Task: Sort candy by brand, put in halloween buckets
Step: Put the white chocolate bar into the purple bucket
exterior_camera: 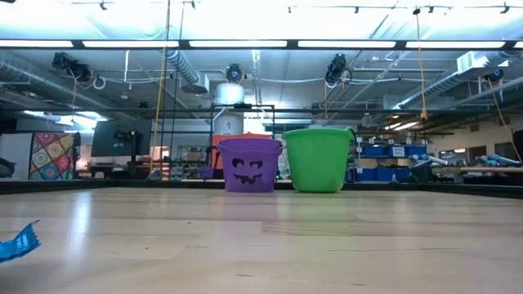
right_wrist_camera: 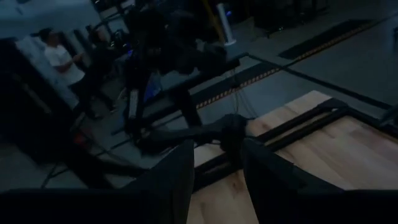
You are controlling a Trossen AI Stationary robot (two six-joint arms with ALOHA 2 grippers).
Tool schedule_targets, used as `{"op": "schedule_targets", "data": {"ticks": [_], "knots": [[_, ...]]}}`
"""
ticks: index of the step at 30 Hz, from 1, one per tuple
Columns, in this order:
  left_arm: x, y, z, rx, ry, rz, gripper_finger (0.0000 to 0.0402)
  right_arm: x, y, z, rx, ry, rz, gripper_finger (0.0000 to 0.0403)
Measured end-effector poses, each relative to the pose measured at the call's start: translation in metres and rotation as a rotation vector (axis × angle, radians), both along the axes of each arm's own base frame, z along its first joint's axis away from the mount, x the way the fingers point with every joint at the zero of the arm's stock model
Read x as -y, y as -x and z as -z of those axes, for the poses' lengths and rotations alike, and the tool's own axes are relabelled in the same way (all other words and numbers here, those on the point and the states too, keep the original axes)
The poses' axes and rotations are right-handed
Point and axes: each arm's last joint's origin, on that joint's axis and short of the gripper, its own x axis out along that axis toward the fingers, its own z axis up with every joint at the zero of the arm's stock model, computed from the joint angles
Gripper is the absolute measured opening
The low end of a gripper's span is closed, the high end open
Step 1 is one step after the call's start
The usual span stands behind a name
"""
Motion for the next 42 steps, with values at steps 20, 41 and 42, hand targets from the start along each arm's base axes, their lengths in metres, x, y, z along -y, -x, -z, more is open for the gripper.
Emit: {"op": "schedule_targets", "data": {"ticks": [20,41,42], "knots": [[-0.031,-0.022,0.026,0.009,-0.096,-0.051,0.0202,-0.001,0.001,-0.002,0.025,0.005,0.046,0.0145],[-0.092,-0.035,0.104,-0.129,0.166,-0.111,0.0202,0.008,-0.001,-0.003,0.040,-0.008,0.157,0.0146],[-0.096,-0.036,0.109,-0.117,0.182,-0.097,0.0202,0.009,-0.001,-0.003,0.040,-0.008,0.157,0.0146]]}}
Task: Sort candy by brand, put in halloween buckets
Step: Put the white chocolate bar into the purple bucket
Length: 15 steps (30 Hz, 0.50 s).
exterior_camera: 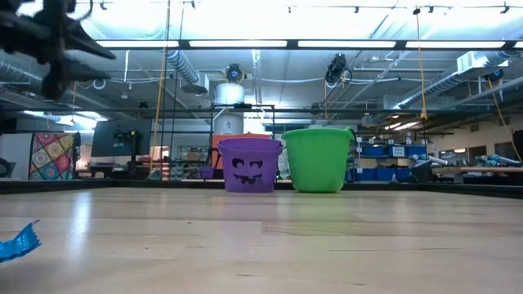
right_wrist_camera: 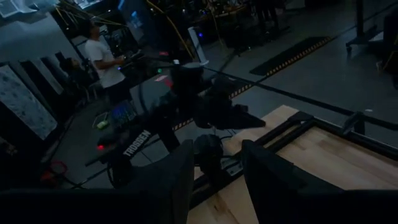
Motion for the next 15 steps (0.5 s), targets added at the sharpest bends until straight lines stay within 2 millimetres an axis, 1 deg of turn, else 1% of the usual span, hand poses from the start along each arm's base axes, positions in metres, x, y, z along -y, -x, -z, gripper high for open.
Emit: {"op": "schedule_targets", "data": {"ticks": [5,7,10,15], "knots": [[-0.019,-0.005,0.025,0.058,0.057,0.011,0.0202,0.004,-0.001,0.000,-0.001,0.002,0.009,0.0146],[-0.024,-0.006,0.031,0.079,0.048,0.016,0.0202,0.006,-0.001,0.000,-0.001,0.002,0.014,0.0146],[-0.026,-0.008,0.030,0.116,0.022,0.079,0.0202,0.008,-0.002,0.000,-0.001,0.001,0.018,0.0146],[-0.019,-0.013,0.022,0.137,-0.022,0.248,0.0202,0.013,-0.003,0.000,-0.001,0.001,0.026,0.0146]]}}
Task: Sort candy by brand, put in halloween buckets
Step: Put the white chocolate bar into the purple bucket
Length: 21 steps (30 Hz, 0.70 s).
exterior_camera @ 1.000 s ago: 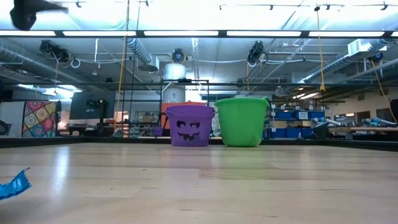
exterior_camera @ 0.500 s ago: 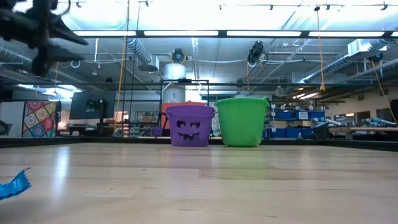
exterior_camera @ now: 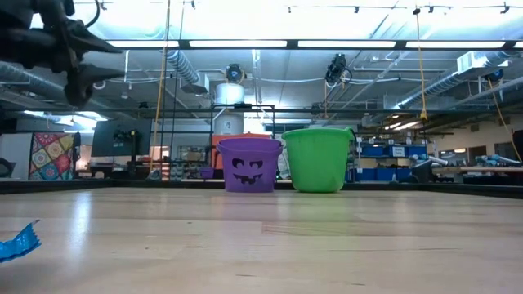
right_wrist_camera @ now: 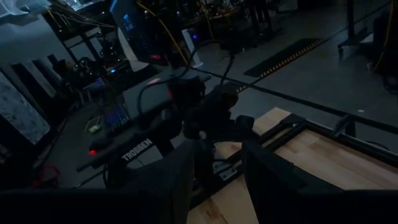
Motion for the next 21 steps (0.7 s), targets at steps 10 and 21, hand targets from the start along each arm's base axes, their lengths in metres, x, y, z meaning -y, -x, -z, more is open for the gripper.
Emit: {"op": "schedule_targets", "data": {"ticks": [10,21], "knots": [[0.015,-0.010,0.003,-0.019,0.071,0.315,0.0202,0.014,-0.003,-0.001,0.014,-0.006,0.007,0.0146],[0.029,-0.020,0.006,-0.050,0.236,0.483,0.0202,0.020,-0.005,-0.001,0.011,-0.009,-0.017,0.0146]]}}
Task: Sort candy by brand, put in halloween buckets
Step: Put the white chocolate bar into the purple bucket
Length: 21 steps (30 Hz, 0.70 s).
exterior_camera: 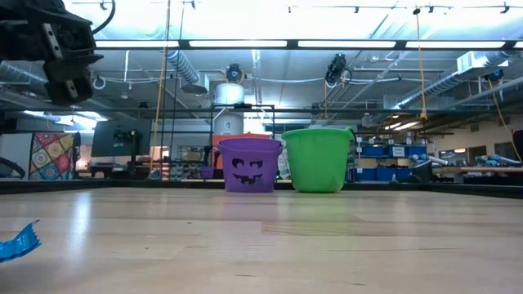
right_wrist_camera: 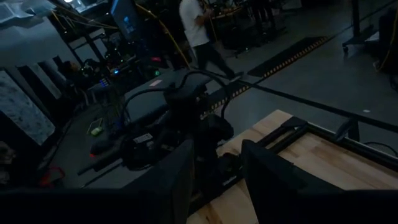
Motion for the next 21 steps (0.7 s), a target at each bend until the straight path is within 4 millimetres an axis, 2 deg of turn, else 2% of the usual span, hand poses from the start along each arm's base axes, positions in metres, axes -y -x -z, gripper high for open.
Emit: {"op": "schedule_targets", "data": {"ticks": [6,9,16,21], "knots": [[0.008,-0.005,0.000,-0.059,0.176,0.005,0.0202,0.000,0.000,0.000,-0.001,0.003,-0.001,0.0146],[0.013,-0.006,-0.008,-0.006,0.225,0.024,0.0202,0.000,0.000,0.000,-0.003,0.005,-0.005,0.0146],[0.022,-0.002,-0.056,0.452,0.264,-0.001,0.0201,-0.001,0.000,0.000,-0.018,0.042,-0.039,0.0146],[0.025,0.000,-0.097,0.575,0.073,-0.061,0.0176,-0.002,0.000,0.000,-0.028,0.065,-0.047,0.0146]]}}
